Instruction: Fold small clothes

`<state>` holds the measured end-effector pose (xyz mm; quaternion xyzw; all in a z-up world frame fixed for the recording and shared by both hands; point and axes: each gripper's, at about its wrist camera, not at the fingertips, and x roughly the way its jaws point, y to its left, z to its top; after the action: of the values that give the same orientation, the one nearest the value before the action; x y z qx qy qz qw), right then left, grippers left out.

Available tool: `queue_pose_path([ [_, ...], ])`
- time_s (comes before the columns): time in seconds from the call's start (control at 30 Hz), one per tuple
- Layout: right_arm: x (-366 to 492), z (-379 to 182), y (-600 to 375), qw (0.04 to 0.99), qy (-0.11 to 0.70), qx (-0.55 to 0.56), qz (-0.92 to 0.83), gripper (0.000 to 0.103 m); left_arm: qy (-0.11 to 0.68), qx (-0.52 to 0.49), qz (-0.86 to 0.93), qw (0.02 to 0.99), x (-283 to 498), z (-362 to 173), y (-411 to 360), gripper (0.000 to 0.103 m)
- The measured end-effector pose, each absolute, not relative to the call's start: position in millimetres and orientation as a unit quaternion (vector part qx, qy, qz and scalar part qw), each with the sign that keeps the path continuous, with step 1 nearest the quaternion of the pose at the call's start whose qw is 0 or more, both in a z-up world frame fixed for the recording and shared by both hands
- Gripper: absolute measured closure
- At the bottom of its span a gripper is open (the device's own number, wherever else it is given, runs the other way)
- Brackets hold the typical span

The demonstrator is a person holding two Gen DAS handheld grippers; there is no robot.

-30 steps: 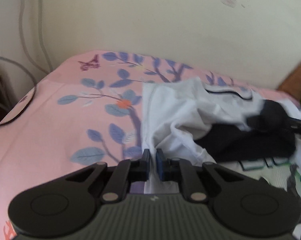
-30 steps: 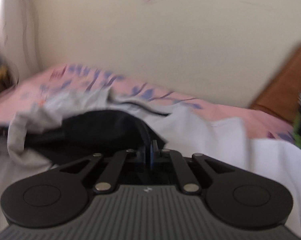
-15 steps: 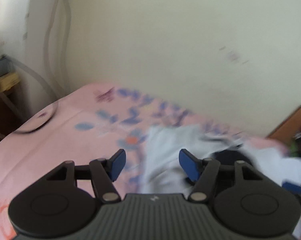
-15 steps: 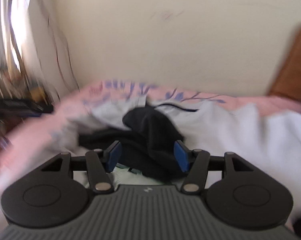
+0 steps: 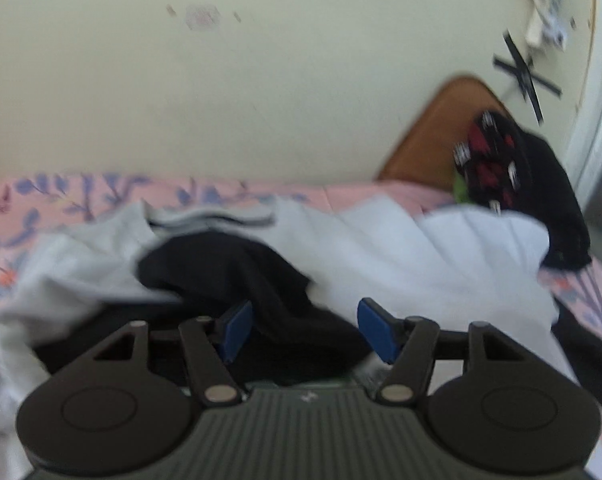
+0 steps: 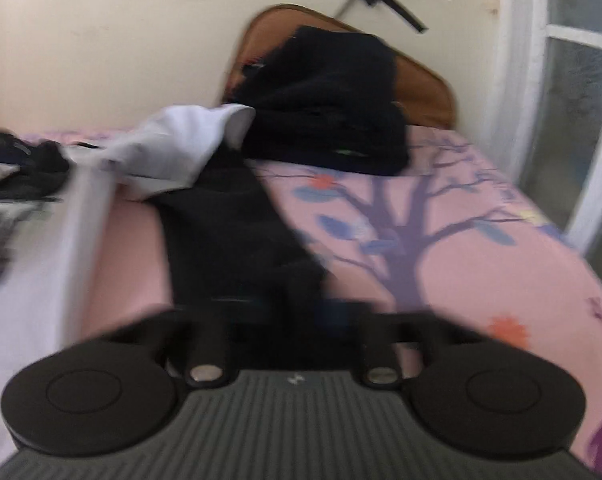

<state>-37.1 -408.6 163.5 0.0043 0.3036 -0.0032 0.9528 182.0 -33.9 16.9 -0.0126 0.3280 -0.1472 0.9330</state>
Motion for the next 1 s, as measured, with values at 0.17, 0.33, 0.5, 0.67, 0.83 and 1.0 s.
queue_pose_path([
  [0.17, -27, 209, -429, 0.967, 0.156, -0.089, -0.182, 0.098, 0.328, 0.034, -0.130, 0.935, 172, -2, -47, 0.032],
  [0.33, -40, 261, -461, 0.976, 0.083, -0.013, -0.201, 0.097, 0.335, 0.041, -0.119, 0.934, 175, -3, -48, 0.030],
  [0.5, -35, 283, -426, 0.989, 0.070, -0.028, -0.126, 0.097, 0.331, 0.030, -0.133, 0.934, 173, 2, -44, 0.026],
  [0.67, -6, 313, -364, 0.995, 0.074, -0.062, -0.028, 0.097, 0.283, -0.048, -0.161, 0.944, 157, 25, 4, 0.021],
  [0.83, 38, 344, -256, 0.986, 0.073, -0.119, 0.092, 0.097, 0.209, -0.117, -0.097, 0.966, 138, 37, 76, 0.020],
  [1.0, 97, 340, -124, 0.943, 0.146, -0.128, 0.272, 0.094, 0.216, -0.220, -0.060, 0.949, 144, 23, 134, 0.022],
])
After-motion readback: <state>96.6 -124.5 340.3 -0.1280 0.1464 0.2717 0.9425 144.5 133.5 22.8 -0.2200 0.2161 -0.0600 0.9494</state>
